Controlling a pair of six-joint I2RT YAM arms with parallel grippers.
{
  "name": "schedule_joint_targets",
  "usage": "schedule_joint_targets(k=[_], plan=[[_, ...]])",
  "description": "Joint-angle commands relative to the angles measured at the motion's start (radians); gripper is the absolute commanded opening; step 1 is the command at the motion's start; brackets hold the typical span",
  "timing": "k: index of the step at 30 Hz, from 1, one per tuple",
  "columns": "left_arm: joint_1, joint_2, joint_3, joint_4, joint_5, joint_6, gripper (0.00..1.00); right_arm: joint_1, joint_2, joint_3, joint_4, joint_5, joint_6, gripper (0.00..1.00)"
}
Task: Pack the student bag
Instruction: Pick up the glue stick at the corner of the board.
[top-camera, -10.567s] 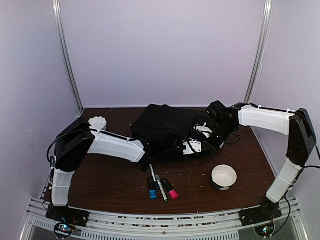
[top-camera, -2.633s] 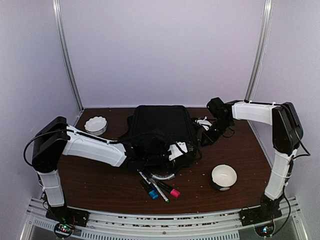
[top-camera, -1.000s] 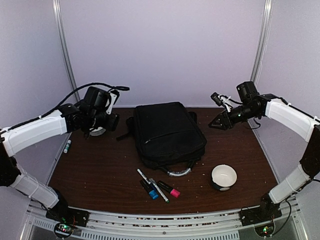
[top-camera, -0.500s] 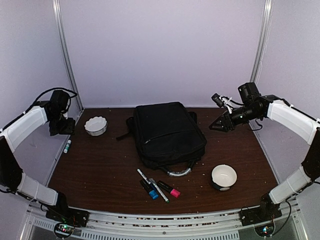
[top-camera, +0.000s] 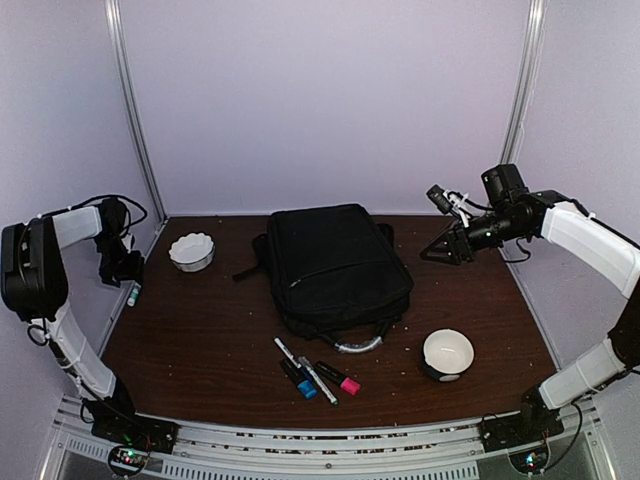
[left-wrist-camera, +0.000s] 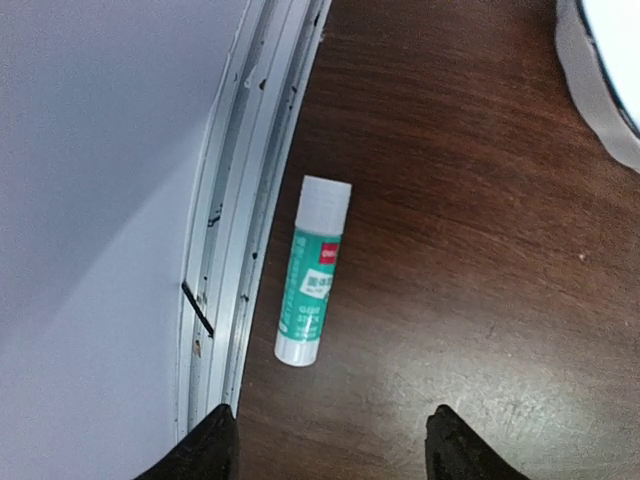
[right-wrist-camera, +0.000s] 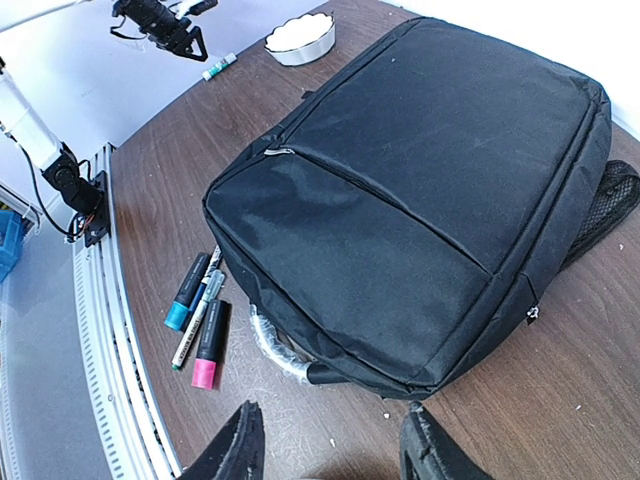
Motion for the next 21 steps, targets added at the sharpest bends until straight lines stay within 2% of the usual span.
schedule_joint_targets(k=[1, 4, 7, 11, 15, 21], plan=[[0.066, 0.071, 0.078, 0.030, 0.024, 0.073, 0.64, 0.000, -0.034, -0.010, -0.005, -0.017, -0.001, 0.47], [0.110, 0.108, 0.092, 0.044, 0.020, 0.094, 0.62, 0.001, -0.034, -0.009, -0.004, -0.011, 0.001, 0.47], [0.144, 0.141, 0.101, 0.058, 0.090, 0.116, 0.59, 0.001, -0.034, -0.009, -0.004, -0.005, 0.001, 0.47], [0.149, 0.168, 0.108, 0.075, 0.162, 0.131, 0.54, 0.001, -0.033, -0.010, -0.004, 0.001, 0.003, 0.47], [0.149, 0.190, 0.107, 0.087, 0.155, 0.138, 0.54, 0.001, -0.029, -0.010, -0.003, 0.003, 0.004, 0.47], [0.149, 0.231, 0.113, 0.093, 0.183, 0.145, 0.47, 0.001, -0.027, -0.010, -0.003, 0.003, 0.002, 0.46]])
